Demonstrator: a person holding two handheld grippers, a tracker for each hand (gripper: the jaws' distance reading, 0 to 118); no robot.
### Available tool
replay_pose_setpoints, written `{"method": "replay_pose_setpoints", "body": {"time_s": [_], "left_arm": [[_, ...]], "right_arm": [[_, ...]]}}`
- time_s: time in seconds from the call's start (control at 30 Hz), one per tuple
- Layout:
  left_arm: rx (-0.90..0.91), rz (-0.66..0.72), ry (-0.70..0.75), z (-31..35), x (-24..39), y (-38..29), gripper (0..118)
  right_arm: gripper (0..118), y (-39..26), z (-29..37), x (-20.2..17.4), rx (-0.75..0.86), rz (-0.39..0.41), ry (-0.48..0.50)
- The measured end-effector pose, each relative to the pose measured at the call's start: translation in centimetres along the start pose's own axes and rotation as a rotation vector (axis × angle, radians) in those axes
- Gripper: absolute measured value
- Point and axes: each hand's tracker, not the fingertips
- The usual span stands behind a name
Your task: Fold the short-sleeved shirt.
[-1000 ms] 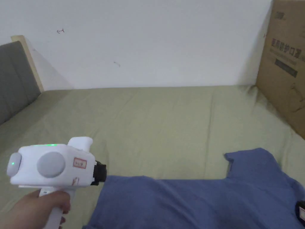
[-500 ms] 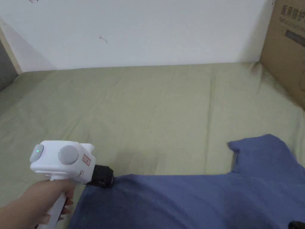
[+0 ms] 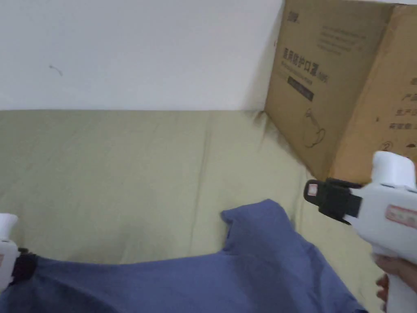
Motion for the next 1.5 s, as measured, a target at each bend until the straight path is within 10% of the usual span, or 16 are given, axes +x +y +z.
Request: {"method": "replay_pose_setpoints", "body": {"time_s": [0.13,0.17,0.27,0.3,0.47,0.57,0.63,0.67,1.23,1.5], "left_arm": [[0.019,-0.027,0.011,0.9,0.5,-0.9,2],[0.025,-0.026,0.007,1.0,0.5,-1.2,2],[0.030,-0.005,-0.018,1.0,0.2,-1.6,2],[0.024,0.006,-0.021,0.9,0.0,-1.7,2],[-0.006,0.028,-0.023,-0.2,-0.7,-2.2,2],[-0.034,0.020,-0.010,-1.1,-1.0,-2.4,2],[-0.050,0.035,-0.016,-1.3,-1.1,-2.5,2],[-0.054,0.043,-0.016,-1.4,-1.2,-2.6,2],[0.159,0.158,-0.044,2.8,-1.1,3.4,2],[0.088,0.150,-0.137,5.8,-0.9,-3.9,2]], "right_arm": [[6,2.5,-11.6,4.4,-0.515,-0.023,-0.031],[20,2.1,-13.7,5.4,-0.575,-0.039,-0.094],[112,0.6,-18.2,7.3,-0.680,-0.041,-0.230],[114,0.0,-19.4,7.7,-0.705,-0.034,-0.262],[103,-1.7,-23.2,8.9,-0.757,-0.019,-0.287],[77,-2.4,-22.8,7.6,-0.752,0.136,-0.341],[5,-2.0,-21.3,7.1,-0.718,0.138,-0.308],[0,-1.6,-20.6,7.0,-0.693,0.128,-0.283],[0,5.2,-8.6,4.8,-0.171,0.071,-0.241],[0,-3.2,1.3,7.3,-0.259,-0.083,-0.185]]}}
